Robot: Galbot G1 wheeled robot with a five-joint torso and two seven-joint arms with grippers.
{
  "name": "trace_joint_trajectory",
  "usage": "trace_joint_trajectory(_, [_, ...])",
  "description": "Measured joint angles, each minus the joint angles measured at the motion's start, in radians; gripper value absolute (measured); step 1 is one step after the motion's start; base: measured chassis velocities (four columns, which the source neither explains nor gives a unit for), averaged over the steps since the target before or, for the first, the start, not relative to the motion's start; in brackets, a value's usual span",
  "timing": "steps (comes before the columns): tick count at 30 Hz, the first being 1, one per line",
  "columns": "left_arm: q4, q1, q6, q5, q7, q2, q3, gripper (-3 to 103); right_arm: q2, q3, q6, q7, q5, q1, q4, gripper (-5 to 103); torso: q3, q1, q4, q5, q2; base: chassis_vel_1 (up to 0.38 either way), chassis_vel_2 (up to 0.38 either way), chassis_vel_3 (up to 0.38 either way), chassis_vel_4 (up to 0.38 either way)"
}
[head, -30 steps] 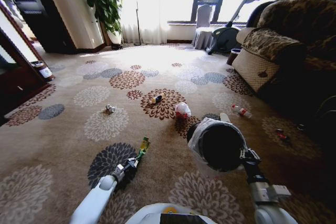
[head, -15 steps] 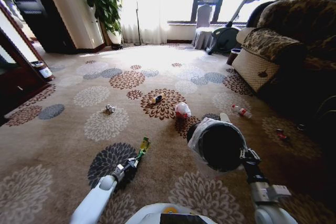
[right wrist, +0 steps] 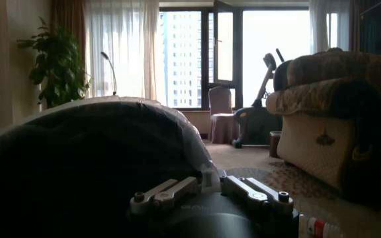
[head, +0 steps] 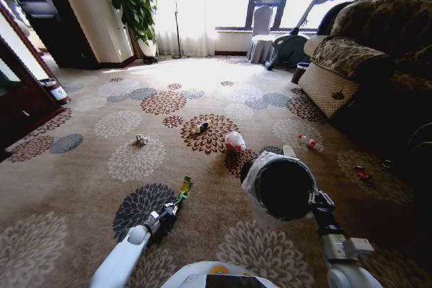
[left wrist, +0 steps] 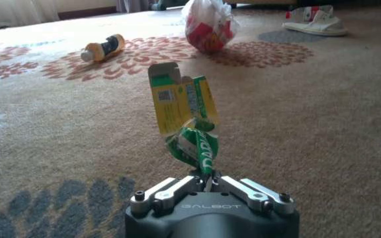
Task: Pick up the trash from the ground and place it into the trash bin.
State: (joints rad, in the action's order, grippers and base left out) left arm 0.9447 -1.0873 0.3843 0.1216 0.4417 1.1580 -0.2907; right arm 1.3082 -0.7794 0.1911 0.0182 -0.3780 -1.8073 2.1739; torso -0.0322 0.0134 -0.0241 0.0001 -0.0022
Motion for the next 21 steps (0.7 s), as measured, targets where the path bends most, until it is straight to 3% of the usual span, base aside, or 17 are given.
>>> trace_joint_trajectory(21, [0.004,-0.001,-0.001,0.0,0.0,0.0,-0.001,0,0.0,0.0,0.0,0.0,0.0,0.0,0.0,0,0.0,0.0,0.0,0.0,0.0,0.0,0.0,0.0,0.0])
